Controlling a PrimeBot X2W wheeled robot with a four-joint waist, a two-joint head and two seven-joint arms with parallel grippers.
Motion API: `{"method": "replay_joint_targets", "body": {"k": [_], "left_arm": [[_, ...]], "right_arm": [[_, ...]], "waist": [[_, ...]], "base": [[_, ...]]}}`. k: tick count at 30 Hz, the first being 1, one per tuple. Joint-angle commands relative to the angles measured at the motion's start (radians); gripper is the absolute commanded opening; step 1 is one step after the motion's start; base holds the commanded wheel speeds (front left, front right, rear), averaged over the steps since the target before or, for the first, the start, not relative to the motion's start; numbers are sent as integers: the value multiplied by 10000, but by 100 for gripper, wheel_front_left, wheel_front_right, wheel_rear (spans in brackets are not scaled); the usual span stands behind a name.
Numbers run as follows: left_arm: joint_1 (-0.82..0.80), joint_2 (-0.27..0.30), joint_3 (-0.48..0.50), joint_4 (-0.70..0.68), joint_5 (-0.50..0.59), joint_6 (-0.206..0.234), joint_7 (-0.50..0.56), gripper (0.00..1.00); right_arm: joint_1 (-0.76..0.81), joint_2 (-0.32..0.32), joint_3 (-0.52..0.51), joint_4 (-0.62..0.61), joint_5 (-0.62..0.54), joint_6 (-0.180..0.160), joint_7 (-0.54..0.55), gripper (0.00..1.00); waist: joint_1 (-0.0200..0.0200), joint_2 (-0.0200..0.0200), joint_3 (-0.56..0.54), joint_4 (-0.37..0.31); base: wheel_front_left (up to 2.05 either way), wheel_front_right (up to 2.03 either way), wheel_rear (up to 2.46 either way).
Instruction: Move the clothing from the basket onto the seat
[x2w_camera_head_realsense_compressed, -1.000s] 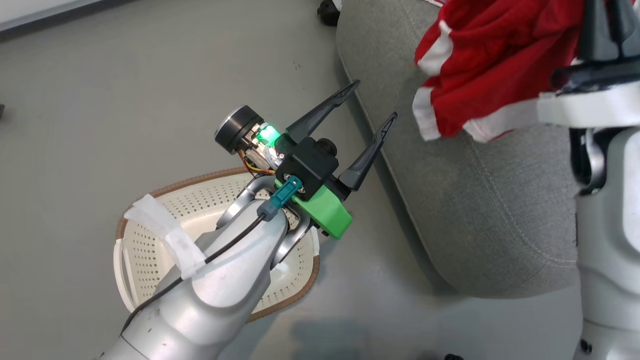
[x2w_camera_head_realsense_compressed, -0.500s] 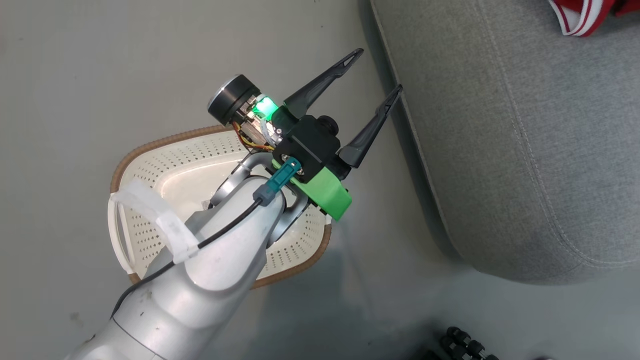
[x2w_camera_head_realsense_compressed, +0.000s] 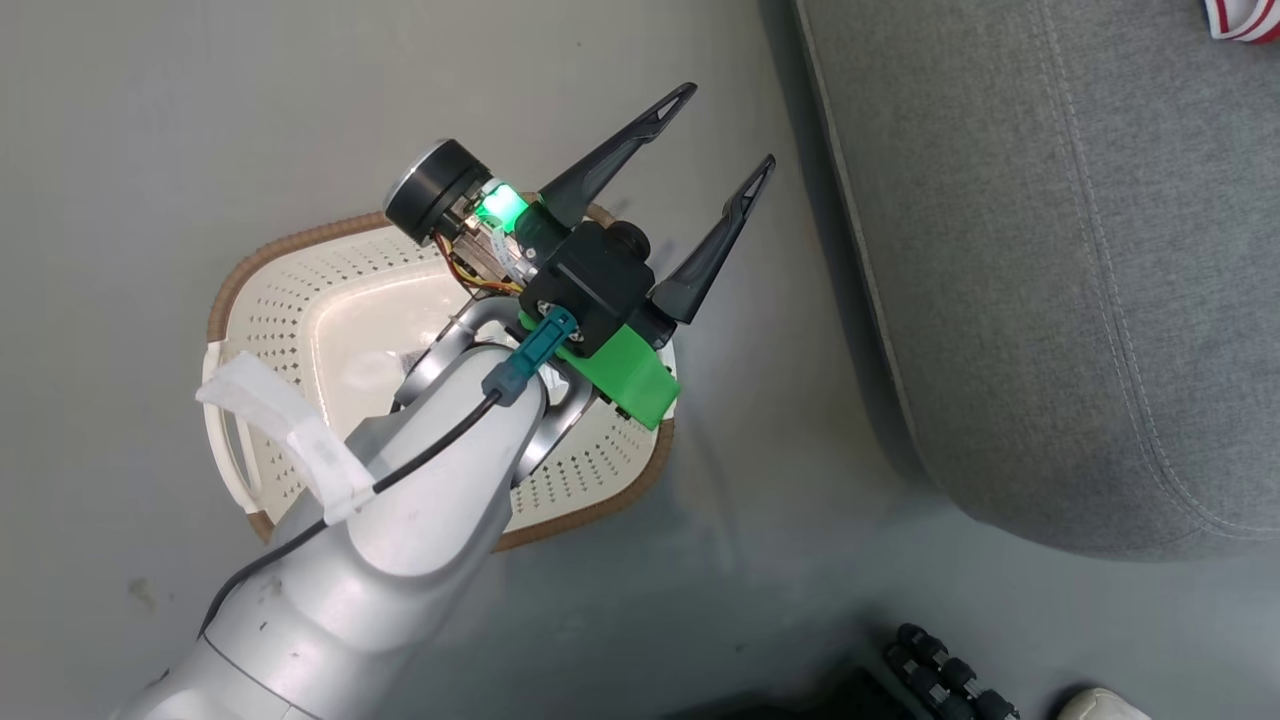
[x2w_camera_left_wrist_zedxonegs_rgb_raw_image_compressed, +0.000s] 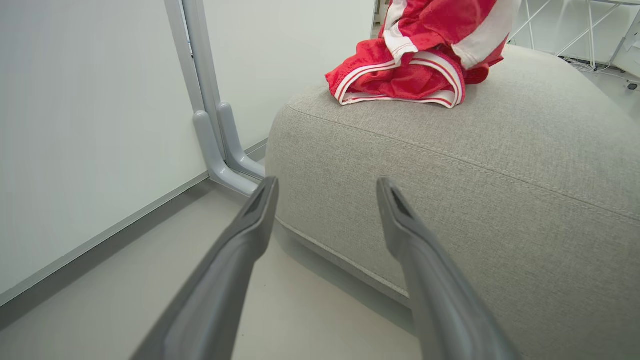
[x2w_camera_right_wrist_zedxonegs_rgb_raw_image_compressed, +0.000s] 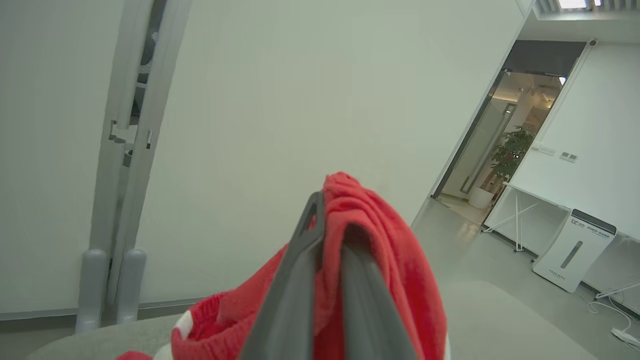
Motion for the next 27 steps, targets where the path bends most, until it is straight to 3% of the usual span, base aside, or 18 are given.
{"method": "replay_joint_targets", "body": {"k": [1, 15, 16, 17, 18, 27], "left_arm": [[-144, 77, 37, -4, 66, -40, -34, 100], [-124, 193, 233, -42, 88, 14, -34, 100], [-97, 210, 281, -55, 76, 41, -34, 100], [-32, 228, 358, -81, 39, 54, -33, 100], [29, 244, 414, -99, 11, 67, -33, 100], [761, 381, 1046, -239, -183, 243, -34, 100]], "right_arm": [[261, 111, -102, 298, -29, -11, -2, 0], [1359, 881, -634, 1876, -362, -11, -2, 0], [1391, 911, -634, 1796, -373, -11, -2, 28], [1483, 973, -610, 1715, -394, -11, -2, 88], [1570, 1024, -591, 1687, -408, -11, -2, 100], [3085, 1566, -246, 696, -347, -11, -2, 100]], "waist": [[-1, -1, 117, 43], [-1, -1, 181, 240], [-1, -1, 145, 232], [-1, -1, 65, 206], [-1, -1, -4, 184], [-1, -1, -1085, 24]], "base": [[0, 0, 0], [0, 0, 0], [0, 0, 0], [0, 0, 0], [0, 0, 0], [0, 0, 0]]}}
